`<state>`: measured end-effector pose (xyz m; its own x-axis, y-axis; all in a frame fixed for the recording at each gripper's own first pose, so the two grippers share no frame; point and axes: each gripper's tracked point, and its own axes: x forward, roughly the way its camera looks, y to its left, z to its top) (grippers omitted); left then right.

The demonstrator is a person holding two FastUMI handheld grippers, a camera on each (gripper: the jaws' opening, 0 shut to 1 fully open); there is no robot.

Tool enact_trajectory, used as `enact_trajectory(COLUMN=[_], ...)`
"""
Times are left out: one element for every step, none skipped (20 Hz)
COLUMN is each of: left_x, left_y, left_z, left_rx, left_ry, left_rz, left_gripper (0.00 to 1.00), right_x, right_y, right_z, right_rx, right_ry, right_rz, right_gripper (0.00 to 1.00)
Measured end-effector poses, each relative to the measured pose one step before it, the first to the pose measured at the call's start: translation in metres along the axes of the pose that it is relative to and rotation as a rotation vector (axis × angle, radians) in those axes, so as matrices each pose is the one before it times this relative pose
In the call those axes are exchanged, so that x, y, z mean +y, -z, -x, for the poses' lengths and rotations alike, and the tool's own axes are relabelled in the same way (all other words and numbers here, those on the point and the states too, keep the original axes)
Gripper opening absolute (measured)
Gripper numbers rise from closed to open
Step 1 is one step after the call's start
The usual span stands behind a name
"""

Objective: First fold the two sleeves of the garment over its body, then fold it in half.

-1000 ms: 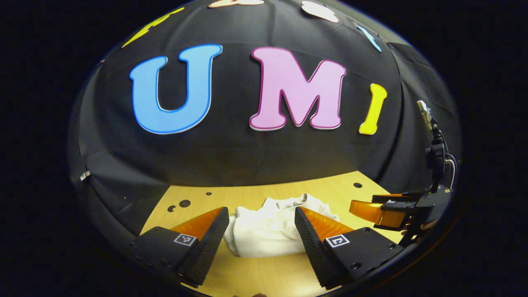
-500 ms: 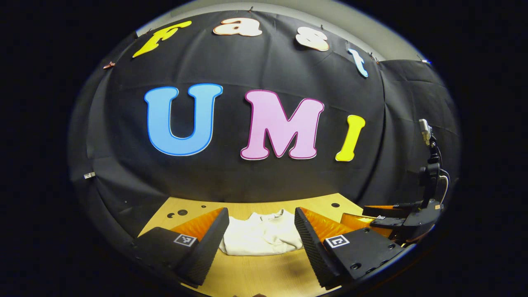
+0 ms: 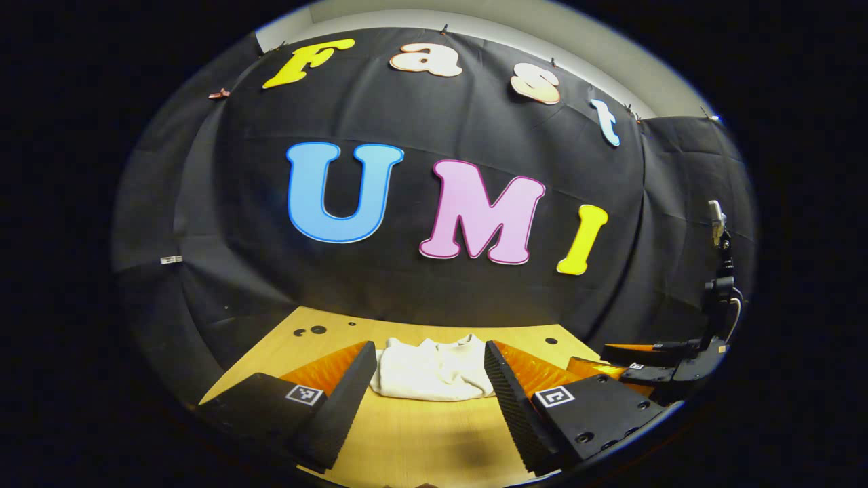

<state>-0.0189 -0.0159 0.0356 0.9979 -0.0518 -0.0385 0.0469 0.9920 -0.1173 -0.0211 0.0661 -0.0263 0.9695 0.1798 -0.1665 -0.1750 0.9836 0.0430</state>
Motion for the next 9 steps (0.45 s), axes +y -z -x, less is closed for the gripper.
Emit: enact_trajectory(left_x=[0.00241, 0.00106, 0.00103, 0.00158, 0.00067, 0.00117, 0.00013, 0.00061, 0.00041], left_y=[0.00103, 0.00288, 0.00140, 0.00426, 0.00236, 0.00319, 0.00160, 0.00144, 0.00032], left_z=[0.00414, 0.00421, 0.00387, 0.00279, 0.00156, 0.00091, 0.00064, -0.00057, -0.00110], left_rx=[-0.00462, -0.00007, -0.00098, 0.00372, 0.00307, 0.00697, 0.00516, 0.00187, 0.00215], left_ry=[-0.00678, -0.00434, -0.00418, -0.00338, -0.00055, -0.00109, 0.00118, -0.00115, 0.00031], left_rz=[0.00997, 0.01123, 0.00908, 0.00753, 0.00457, 0.00091, -0.00271, -0.00351, -0.00084], left_gripper=[0.98, 0.98, 0.98, 0.98, 0.98, 0.98, 0.98, 0.98, 0.98], right_x=[-0.00175, 0.00296, 0.00254, 0.00221, 0.00081, -0.00018, 0.00108, -0.00042, -0.00003], right_y=[0.00102, 0.00028, 0.00165, 0.00218, 0.00118, -0.00078, 0.00004, 0.00116, 0.00219], right_z=[0.00168, 0.00180, 0.00092, 0.00104, 0.00104, 0.00071, -0.00061, -0.00014, -0.00026], right_rx=[-0.00447, -0.00288, 0.00006, 0.00386, 0.00374, -0.00290, -0.00144, 0.00185, 0.00574], right_ry=[0.00110, -0.00405, -0.00266, -0.00225, -0.00153, -0.00057, -0.00103, 0.00051, 0.00030], right_rz=[0.00423, -0.00768, -0.00836, -0.00295, 0.00029, -0.00047, -0.00032, 0.00155, 0.00068], right_gripper=[0.98, 0.98, 0.98, 0.98, 0.98, 0.98, 0.98, 0.98, 0.98])
